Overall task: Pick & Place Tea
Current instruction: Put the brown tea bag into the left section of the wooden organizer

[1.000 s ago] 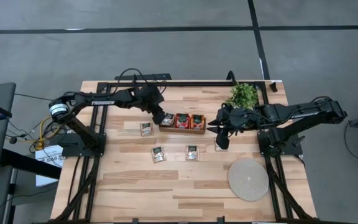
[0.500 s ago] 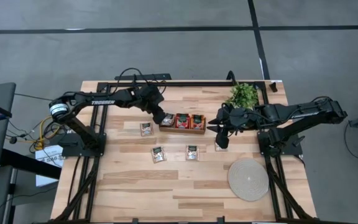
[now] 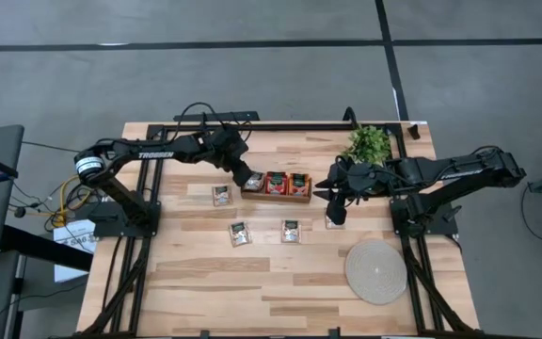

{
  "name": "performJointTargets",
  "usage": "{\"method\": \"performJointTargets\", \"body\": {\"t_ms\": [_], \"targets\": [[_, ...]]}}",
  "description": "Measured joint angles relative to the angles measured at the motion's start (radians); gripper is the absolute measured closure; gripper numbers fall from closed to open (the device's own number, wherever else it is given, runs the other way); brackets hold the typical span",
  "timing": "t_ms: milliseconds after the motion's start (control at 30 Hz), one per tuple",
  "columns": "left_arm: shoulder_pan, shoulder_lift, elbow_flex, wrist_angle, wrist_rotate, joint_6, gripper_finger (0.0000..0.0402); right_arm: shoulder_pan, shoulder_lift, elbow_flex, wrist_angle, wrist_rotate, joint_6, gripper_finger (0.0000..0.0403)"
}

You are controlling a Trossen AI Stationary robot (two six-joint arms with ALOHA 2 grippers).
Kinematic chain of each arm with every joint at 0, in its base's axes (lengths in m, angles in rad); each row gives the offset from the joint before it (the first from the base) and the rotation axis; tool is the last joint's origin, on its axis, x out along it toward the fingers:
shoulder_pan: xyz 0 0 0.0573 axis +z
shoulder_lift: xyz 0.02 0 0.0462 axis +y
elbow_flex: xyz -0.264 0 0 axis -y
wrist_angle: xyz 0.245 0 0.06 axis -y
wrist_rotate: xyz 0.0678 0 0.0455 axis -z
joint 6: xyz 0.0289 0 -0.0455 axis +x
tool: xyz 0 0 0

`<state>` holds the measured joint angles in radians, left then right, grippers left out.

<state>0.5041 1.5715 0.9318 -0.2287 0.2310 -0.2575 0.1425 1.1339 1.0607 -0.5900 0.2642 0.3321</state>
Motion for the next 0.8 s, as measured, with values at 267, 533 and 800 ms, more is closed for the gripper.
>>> {"method": "performJointTargets", "body": {"t_ms": [267, 533, 800], "targets": [[0.000, 0.000, 0.000, 0.012, 0.001, -0.044, 0.0308, 0.000, 0.000, 0.000, 0.000, 0.000, 0.000, 0.0306], [-0.007, 0.001, 0.000, 0.014, -0.015, -0.076, 0.0308, 0.000, 0.000, 0.000, 0.000, 0.000, 0.000, 0.0306], [-0.006, 0.001, 0.000, 0.009, -0.064, -0.095, 0.0308, 0.000, 0.000, 0.000, 0.001, 0.000, 0.000, 0.0306]]}}
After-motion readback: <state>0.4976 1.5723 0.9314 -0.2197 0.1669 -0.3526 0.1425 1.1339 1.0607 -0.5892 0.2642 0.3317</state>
